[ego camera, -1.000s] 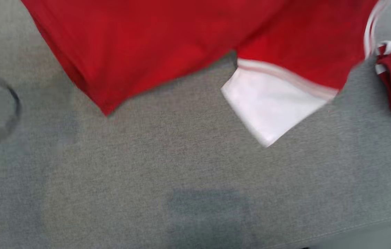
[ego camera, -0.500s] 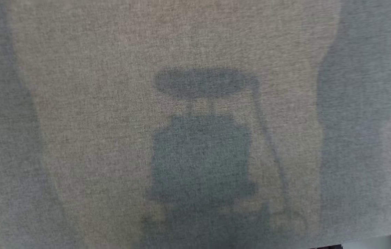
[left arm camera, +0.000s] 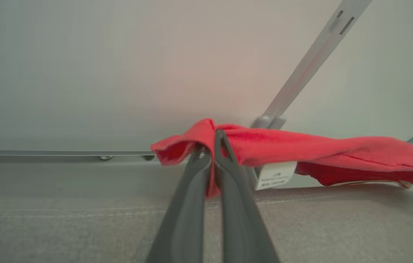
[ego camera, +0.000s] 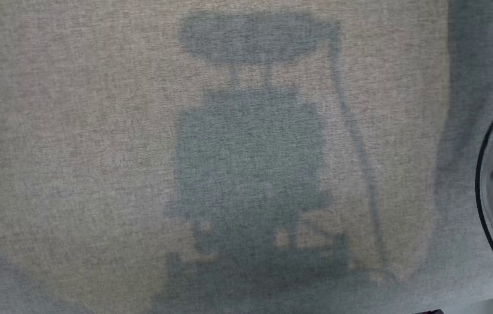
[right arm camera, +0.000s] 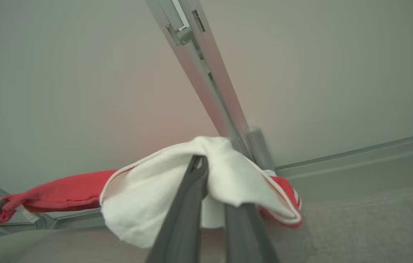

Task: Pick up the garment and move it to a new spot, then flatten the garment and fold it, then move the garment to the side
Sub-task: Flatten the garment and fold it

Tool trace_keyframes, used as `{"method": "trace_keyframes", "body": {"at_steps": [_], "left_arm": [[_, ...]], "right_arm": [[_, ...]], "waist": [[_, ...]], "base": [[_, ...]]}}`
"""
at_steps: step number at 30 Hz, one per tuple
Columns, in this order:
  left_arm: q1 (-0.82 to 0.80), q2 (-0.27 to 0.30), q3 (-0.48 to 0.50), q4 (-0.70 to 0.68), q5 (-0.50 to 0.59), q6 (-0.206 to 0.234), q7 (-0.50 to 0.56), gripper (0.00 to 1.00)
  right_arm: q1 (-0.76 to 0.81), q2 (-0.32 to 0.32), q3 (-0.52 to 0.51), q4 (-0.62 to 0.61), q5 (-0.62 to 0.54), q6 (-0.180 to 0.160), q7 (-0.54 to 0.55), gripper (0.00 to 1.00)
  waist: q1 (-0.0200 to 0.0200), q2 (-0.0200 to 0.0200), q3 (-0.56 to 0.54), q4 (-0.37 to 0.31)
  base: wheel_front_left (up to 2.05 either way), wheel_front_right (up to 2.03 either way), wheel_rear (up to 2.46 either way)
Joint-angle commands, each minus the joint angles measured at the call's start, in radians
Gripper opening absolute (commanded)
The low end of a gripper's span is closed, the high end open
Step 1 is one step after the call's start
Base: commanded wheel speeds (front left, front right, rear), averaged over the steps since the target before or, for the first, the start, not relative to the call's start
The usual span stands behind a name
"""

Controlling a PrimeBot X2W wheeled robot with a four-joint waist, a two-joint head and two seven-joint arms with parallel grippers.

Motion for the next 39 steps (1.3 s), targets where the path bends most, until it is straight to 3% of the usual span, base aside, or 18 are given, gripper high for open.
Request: {"method": "trace_keyframes", "body": {"at_steps": [1, 6, 10, 16, 19, 23, 27, 32, 39], "left_arm": [[0.028, 0.019, -0.003, -0.014, -0.014, -0.002, -0.001, 0.0], [0.248, 0.142, -0.041, -0.167, -0.122, -0.003, 0.049, 0.0], [0.474, 0.199, -0.023, -0.296, -0.189, 0.012, 0.053, 0.0], [0.873, 0.247, 0.02, -0.573, -0.269, 0.129, 0.043, 0.0], [1.091, 0.295, 0.014, -0.709, -0.207, 0.204, -0.003, 0.0], [1.357, 0.283, -0.012, -0.824, -0.155, 0.297, -0.08, 0.0], [1.565, 0.237, -0.058, -0.867, -0.143, 0.352, -0.149, 0.0], [1.727, 0.184, -0.076, -0.915, -0.171, 0.372, -0.221, 0.0], [1.738, 0.199, -0.061, -0.981, -0.213, 0.396, -0.183, 0.0]], "right_arm": [[0.032, -0.015, 0.006, -0.02, 0.016, 0.0, -0.001, 0.0], [0.296, -0.117, 0.081, -0.203, 0.133, 0.0, 0.042, 0.0], [0.528, -0.18, 0.099, -0.336, 0.203, -0.001, 0.058, 0.0], [0.869, -0.24, 0.069, -0.518, 0.27, -0.001, 0.11, 0.0], [1.047, -0.264, 0.072, -0.599, 0.283, -0.001, 0.148, 0.0], [1.264, -0.273, 0.067, -0.684, 0.298, -0.001, 0.175, 0.0], [1.463, -0.287, 0.066, -0.737, 0.322, -0.001, 0.191, 0.0], [1.698, -0.31, 0.025, -0.807, 0.4, 0.0, 0.206, 0.0], [1.676, -0.319, -0.023, -0.873, 0.488, 0.0, 0.225, 0.0]], "waist": [[-0.0001, 0.0024, -0.015, -0.018], [-0.0001, 0.0024, -0.066, -0.037], [-0.0001, 0.0024, -0.163, -0.048], [-0.0001, 0.0024, -0.315, -0.052], [-0.0001, 0.0024, -0.374, -0.053], [-0.0001, 0.0024, -0.432, -0.054], [-0.0001, 0.0024, -0.471, -0.054], [-0.0001, 0.0024, -0.475, -0.036], [-0.0001, 0.0024, -0.436, -0.06]], "base": [[0.0, 0.0, 0.0], [0.0, 0.0, 0.0], [0.0, 0.0, 0.0], [0.0, 0.0, 0.0], [0.0, 0.0, 0.0], [0.0, 0.0, 0.0], [0.0, 0.0, 0.0], [0.0, 0.0, 0.0], [0.0, 0.0, 0.0]]}}
